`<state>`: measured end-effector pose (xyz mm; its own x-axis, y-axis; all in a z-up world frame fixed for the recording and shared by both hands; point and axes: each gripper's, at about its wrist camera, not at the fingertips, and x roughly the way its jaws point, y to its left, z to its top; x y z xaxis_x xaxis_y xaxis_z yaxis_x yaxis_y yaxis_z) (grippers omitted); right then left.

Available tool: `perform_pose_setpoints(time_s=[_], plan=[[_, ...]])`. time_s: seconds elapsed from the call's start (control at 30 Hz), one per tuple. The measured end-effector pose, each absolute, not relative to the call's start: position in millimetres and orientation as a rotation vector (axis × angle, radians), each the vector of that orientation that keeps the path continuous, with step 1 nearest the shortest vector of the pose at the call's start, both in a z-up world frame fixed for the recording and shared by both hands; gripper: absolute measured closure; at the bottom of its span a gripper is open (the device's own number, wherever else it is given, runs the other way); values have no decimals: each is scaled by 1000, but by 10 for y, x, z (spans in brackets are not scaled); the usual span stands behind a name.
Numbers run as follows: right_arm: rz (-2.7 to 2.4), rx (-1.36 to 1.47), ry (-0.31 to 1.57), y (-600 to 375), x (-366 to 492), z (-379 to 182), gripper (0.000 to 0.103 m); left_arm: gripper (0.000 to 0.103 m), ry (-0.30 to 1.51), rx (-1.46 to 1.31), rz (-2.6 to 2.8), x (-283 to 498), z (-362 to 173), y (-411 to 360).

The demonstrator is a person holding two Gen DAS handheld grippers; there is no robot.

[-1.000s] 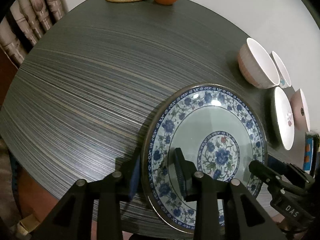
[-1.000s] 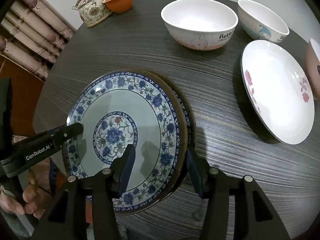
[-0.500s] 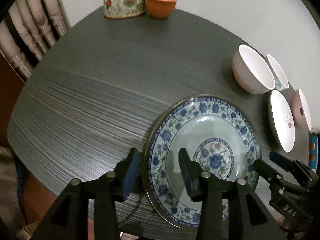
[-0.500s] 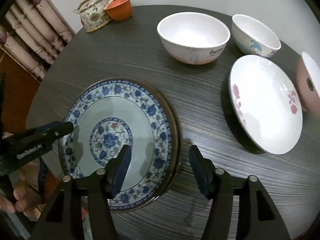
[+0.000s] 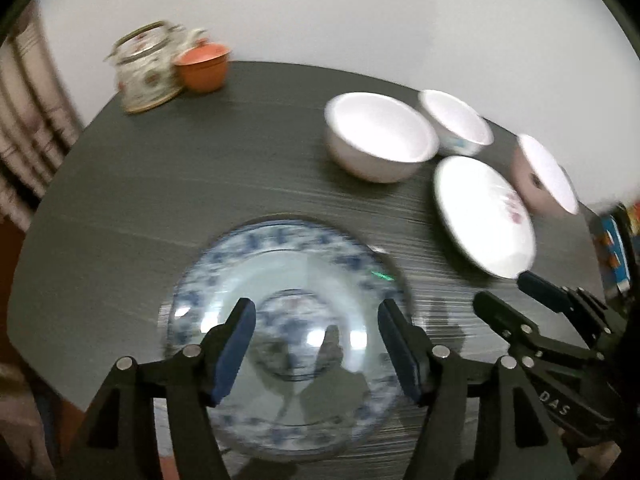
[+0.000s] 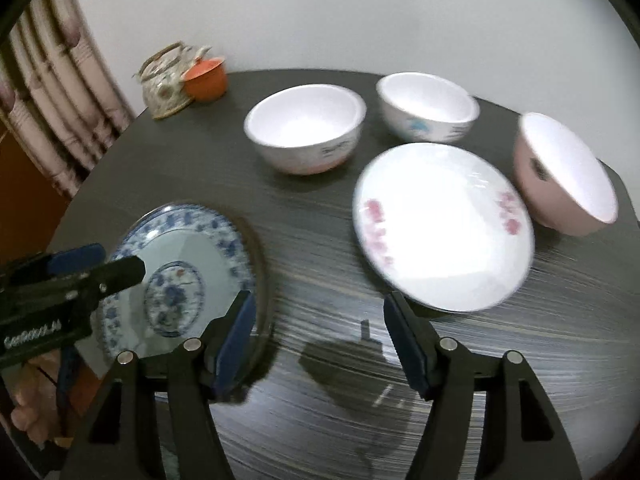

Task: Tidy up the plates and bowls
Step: 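Move both tools toward the white plate with pink flowers, then grasp the rim of the pink-flowered white plate with the left gripper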

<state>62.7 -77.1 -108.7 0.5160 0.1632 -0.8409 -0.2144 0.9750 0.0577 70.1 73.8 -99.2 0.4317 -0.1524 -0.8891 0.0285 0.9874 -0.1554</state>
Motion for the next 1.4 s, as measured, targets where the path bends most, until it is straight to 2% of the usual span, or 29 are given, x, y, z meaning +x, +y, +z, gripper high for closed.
perform_pose_setpoints(time_s=[0.3, 0.8, 1.23, 1.4], plan=[[116, 27, 928, -1536, 564, -1060, 39, 38, 1015, -128, -188, 823, -920, 86], [85, 123, 938, -2238, 1029, -1311, 39, 37, 1037, -204, -205, 1405, -1220, -362], [126, 158, 972, -2396, 1361, -1525, 51, 37, 1090, -184, -191, 1726, -1474, -533], [131, 172, 973, -2458, 1399, -1580, 61, 37, 1113, -207, -192, 1789, -1555, -525]])
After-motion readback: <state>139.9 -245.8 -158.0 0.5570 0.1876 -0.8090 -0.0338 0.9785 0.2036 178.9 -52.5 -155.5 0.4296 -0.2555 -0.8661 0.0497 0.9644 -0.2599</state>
